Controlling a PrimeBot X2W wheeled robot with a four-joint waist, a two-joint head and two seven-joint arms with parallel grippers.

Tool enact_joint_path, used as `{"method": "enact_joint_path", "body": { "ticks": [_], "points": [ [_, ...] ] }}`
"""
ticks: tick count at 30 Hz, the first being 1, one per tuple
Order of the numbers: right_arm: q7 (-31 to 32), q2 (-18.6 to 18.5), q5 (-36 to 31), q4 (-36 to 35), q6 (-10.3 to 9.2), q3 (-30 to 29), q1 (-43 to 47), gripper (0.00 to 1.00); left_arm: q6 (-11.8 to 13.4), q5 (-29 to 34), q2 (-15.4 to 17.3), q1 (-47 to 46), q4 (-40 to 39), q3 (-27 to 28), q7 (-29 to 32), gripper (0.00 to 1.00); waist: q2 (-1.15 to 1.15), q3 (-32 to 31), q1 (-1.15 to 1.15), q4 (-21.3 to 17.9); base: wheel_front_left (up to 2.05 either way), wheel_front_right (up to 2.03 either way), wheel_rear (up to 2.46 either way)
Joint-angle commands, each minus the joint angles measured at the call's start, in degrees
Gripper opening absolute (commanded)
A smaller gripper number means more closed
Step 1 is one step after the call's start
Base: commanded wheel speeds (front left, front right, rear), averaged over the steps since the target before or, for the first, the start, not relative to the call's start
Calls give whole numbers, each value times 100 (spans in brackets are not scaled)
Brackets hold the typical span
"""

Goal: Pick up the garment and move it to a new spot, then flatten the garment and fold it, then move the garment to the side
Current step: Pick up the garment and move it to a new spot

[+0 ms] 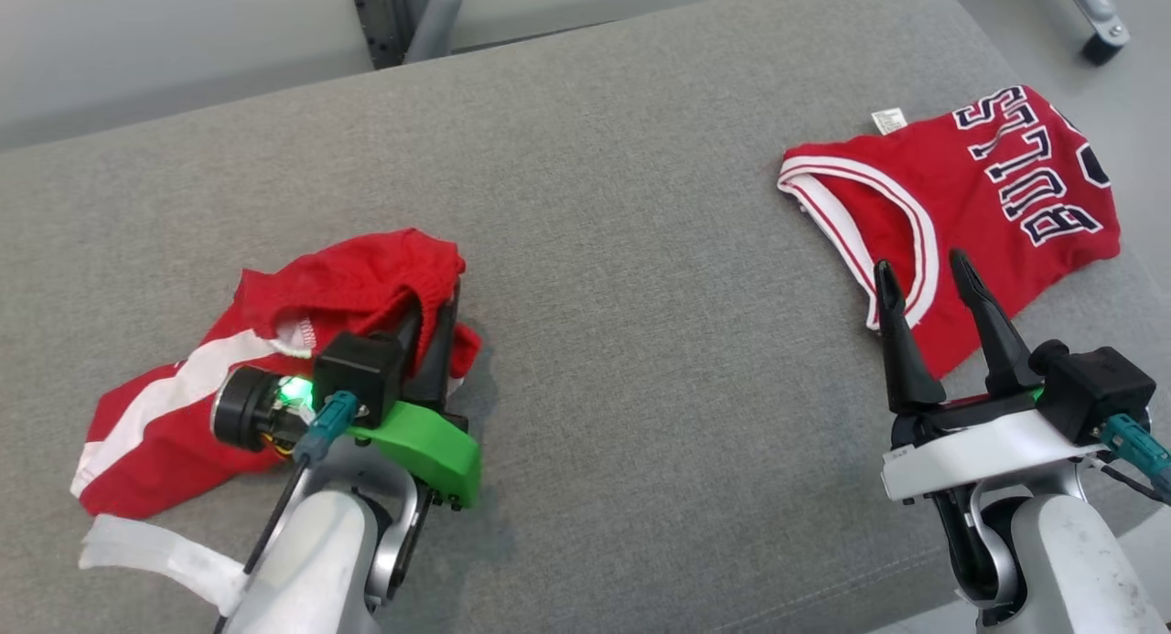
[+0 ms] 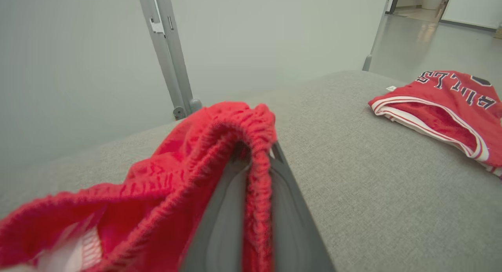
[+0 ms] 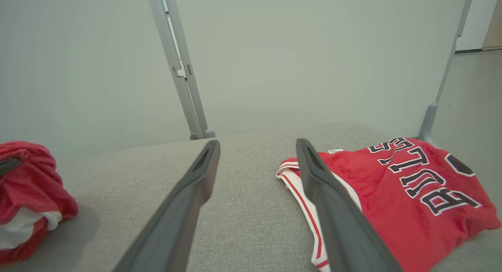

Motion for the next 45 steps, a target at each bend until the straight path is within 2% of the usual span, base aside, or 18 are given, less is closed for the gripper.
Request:
{"method": "enact_joint_path", "body": {
  "ticks": [1,6,7,8,9,13,17,29,35,45],
  "points": [
    [-69,18,63,31,-8,-1,-112,100,-67,3,-25,-130,147,-57,16,0,0,519,0,-546,0,0,0],
    [-175,61,107,156,-8,-26,-170,100,-276,-8,-126,-371,836,-347,9,0,0,712,0,-708,0,0,0],
    [-196,62,112,175,-8,-36,-172,100,-299,-18,-140,-410,907,-381,-17,4,0,721,0,-705,0,0,0],
    [-205,62,114,191,-8,-57,-169,100,-327,-38,-157,-434,977,-411,-38,48,0,726,0,-688,0,0,0],
    [-212,65,113,208,-8,-80,-175,100,-361,-58,-171,-441,1029,-463,-57,100,0,721,0,-661,0,0,0],
    [-214,33,104,269,-8,-88,-192,100,-472,-149,-211,-356,1031,-624,-245,100,0,578,0,-486,0,0,0],
    [-182,-33,55,287,-8,-131,-125,100,-436,-246,-206,-48,790,-657,-415,100,0,318,0,-234,0,0,0],
    [45,-114,-57,157,-8,-337,199,100,81,-590,-1,955,-291,-243,-471,100,0,-321,0,612,0,0,0],
    [129,-131,-100,92,-8,-418,286,100,282,-677,86,1091,-500,85,-717,100,0,-452,0,839,0,0,0],
    [265,-152,-240,6,-8,-499,467,100,581,-866,524,1319,-574,831,-1017,100,0,-729,0,1030,0,0,0]
  ]
}}
